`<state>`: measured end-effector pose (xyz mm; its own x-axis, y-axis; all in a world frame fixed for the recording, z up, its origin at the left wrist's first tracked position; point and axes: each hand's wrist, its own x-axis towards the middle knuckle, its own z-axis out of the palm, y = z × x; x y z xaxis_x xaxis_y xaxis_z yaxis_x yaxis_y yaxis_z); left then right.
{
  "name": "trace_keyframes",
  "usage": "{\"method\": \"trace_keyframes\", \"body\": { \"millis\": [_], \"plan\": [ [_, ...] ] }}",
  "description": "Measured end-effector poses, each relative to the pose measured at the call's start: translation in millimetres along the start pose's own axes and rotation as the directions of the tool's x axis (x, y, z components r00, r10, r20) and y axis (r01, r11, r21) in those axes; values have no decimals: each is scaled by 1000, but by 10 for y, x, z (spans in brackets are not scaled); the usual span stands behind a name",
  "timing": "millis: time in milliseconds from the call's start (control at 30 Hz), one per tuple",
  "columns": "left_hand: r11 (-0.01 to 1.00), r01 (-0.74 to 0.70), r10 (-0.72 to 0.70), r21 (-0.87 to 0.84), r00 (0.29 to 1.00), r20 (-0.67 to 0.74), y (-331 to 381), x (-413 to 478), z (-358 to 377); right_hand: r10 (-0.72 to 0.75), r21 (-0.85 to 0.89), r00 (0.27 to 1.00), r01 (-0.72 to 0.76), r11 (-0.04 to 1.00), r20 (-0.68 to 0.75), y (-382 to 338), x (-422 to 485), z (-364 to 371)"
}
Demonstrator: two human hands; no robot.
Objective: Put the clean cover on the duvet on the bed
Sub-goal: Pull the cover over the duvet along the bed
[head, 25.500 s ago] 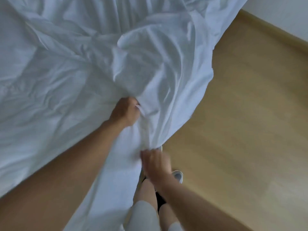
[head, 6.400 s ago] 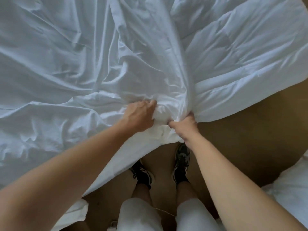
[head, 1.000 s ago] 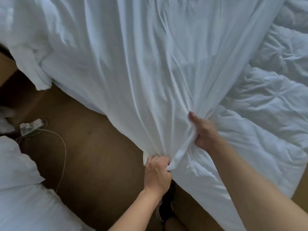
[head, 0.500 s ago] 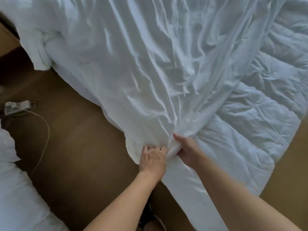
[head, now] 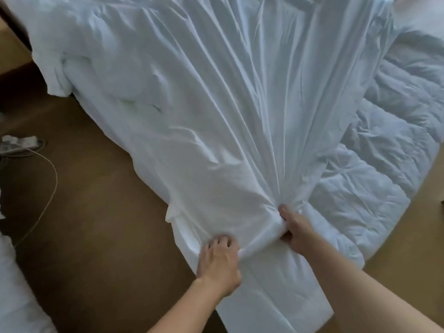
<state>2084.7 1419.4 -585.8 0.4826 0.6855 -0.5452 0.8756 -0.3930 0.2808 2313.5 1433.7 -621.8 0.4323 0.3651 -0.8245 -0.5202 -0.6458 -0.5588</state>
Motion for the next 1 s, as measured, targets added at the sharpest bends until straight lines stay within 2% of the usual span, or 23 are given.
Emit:
{"method": "trace_keyframes", "body": {
  "millis": [100,200,300,333,400,500,533,600,667,700,767,833,900,967,1000],
  "plan": [
    [1000,24,-20,18,987,-162,264,284,8,-93,137,990,78,987,107,-524,345,-59],
    [996,87,-86,-10,957,-278,599,686,-32,-146,293,965,78,953,220,-1206,629,-45],
    [984,180,-166,9,924,-344,925,1117,-94,-98,208,953,38,977,288,-1572,918,-125],
    [978,208,-193,8,923,-333,1023,1240,-133,-74,148,965,37,988,251,-1594,1009,-211],
    [966,257,-249,-14,922,-296,1172,1448,-188,-86,17,995,85,996,46,-1509,1167,-487],
    [953,293,-301,-69,937,-179,1431,1550,-138,-180,-248,957,122,961,-229,-1134,1218,-1093],
    [954,292,-298,-64,947,-123,1537,1517,-94,-182,-272,946,107,956,-267,-1007,1181,-1267],
    [965,260,-261,-39,965,-38,1690,1428,-5,-134,-194,951,81,978,-278,-888,1102,-1510],
    [970,242,-242,-23,970,21,1711,1352,41,-16,-47,977,7,999,-213,-917,1095,-1617],
    [970,241,-240,-27,970,38,1685,1326,38,33,37,992,-29,999,-118,-974,1087,-1619],
    [976,210,-209,-49,978,30,1628,1283,11,36,175,993,-57,983,116,-1144,1033,-1536],
    [990,136,-137,-18,988,-72,1567,1242,-30,1,219,962,-63,974,273,-1299,976,-1376],
    [989,122,-97,81,959,-266,1425,1195,-75,2,232,936,-90,969,353,-1317,915,-1235],
    [968,218,-134,125,869,-477,1113,1118,-155,5,266,947,-95,959,323,-1189,917,-1233],
    [948,303,-199,99,806,-558,898,1061,-209,11,295,956,-101,950,292,-1098,912,-1277]
  ]
}}
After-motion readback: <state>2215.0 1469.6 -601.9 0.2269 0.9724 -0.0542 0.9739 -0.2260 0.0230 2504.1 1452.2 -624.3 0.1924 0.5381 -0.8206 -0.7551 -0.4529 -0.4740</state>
